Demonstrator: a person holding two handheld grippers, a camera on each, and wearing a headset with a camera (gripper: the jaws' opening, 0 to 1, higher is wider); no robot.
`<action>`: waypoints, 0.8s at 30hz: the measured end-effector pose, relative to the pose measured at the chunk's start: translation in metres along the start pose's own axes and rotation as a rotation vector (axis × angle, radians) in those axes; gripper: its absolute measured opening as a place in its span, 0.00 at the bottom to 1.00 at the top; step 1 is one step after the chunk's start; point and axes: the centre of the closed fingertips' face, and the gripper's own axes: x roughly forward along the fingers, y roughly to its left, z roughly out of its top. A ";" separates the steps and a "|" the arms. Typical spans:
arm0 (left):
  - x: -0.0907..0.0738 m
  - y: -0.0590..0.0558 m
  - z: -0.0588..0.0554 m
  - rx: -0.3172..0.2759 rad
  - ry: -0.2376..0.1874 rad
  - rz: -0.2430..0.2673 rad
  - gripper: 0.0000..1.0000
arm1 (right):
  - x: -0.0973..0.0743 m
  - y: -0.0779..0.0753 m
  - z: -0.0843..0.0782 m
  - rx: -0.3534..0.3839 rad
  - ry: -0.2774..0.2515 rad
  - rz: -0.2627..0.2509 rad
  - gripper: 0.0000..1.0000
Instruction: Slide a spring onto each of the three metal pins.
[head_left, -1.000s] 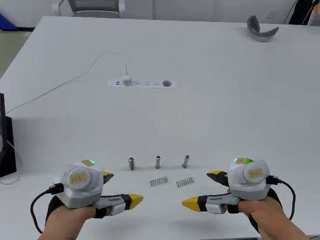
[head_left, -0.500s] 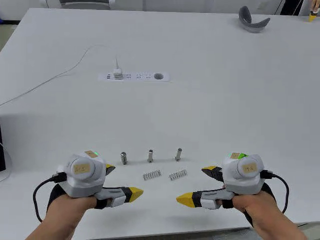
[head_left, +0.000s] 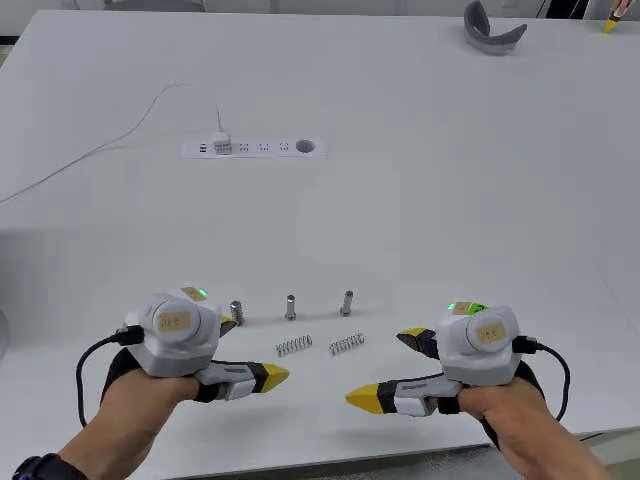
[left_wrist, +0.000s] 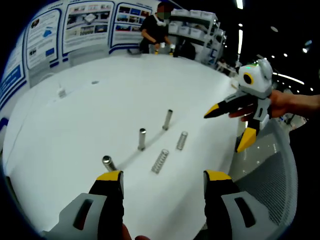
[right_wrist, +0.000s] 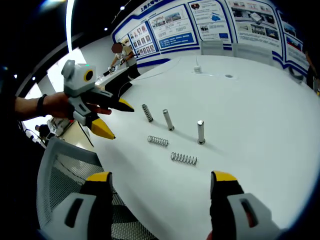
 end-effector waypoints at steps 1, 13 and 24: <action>0.003 0.000 -0.001 0.016 0.011 -0.003 0.65 | 0.000 0.000 0.000 0.000 0.000 0.000 0.82; 0.029 -0.003 0.003 0.064 0.046 -0.038 0.57 | -0.002 0.002 -0.002 0.011 -0.003 0.006 0.82; 0.047 0.003 -0.008 0.065 0.076 -0.050 0.44 | -0.004 0.003 -0.003 0.021 0.000 0.007 0.81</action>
